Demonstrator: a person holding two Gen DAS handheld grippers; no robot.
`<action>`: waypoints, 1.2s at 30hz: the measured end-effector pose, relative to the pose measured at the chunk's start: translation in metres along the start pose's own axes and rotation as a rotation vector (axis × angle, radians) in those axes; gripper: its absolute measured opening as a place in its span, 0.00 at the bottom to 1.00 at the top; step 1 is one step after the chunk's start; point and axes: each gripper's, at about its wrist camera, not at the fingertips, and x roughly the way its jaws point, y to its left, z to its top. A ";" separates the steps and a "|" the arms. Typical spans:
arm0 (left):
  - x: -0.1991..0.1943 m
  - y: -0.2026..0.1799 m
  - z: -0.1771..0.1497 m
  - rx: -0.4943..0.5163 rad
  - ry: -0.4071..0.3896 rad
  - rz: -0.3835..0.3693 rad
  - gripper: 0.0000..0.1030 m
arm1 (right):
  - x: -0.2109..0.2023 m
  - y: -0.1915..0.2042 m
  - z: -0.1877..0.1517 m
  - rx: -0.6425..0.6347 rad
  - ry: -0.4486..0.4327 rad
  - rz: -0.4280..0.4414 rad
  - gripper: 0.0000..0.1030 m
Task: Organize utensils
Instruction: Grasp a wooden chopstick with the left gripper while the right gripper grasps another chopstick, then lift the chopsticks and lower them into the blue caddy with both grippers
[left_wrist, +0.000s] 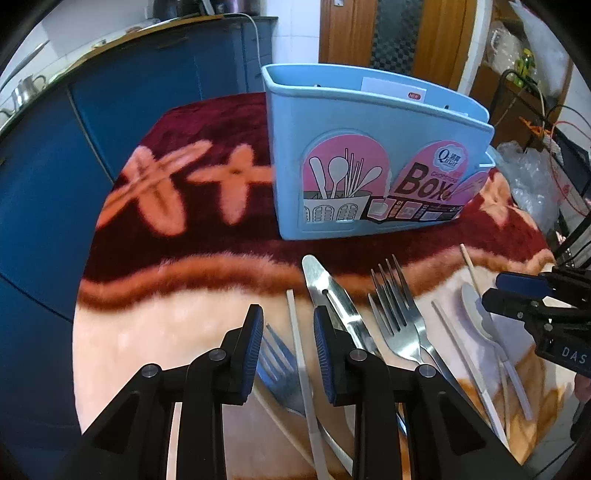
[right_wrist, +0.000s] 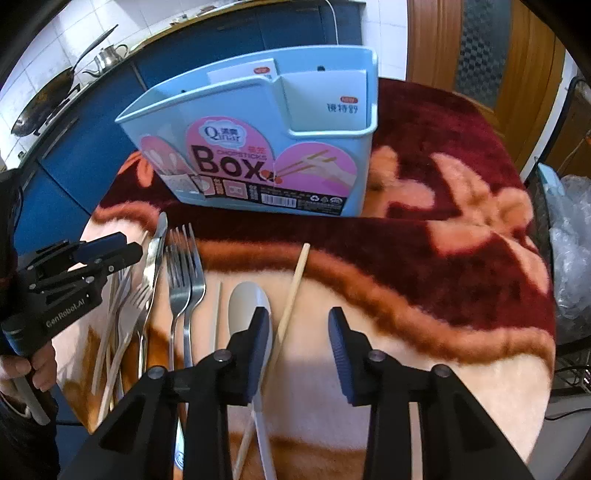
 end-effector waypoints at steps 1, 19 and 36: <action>0.001 0.000 0.001 0.005 0.002 0.000 0.27 | 0.002 -0.001 0.002 0.007 0.011 0.004 0.31; -0.005 0.014 0.016 -0.047 -0.042 -0.073 0.04 | 0.014 -0.026 0.017 0.092 0.035 0.101 0.08; -0.116 0.017 0.018 -0.120 -0.443 -0.063 0.04 | -0.087 -0.020 -0.001 -0.002 -0.438 0.127 0.06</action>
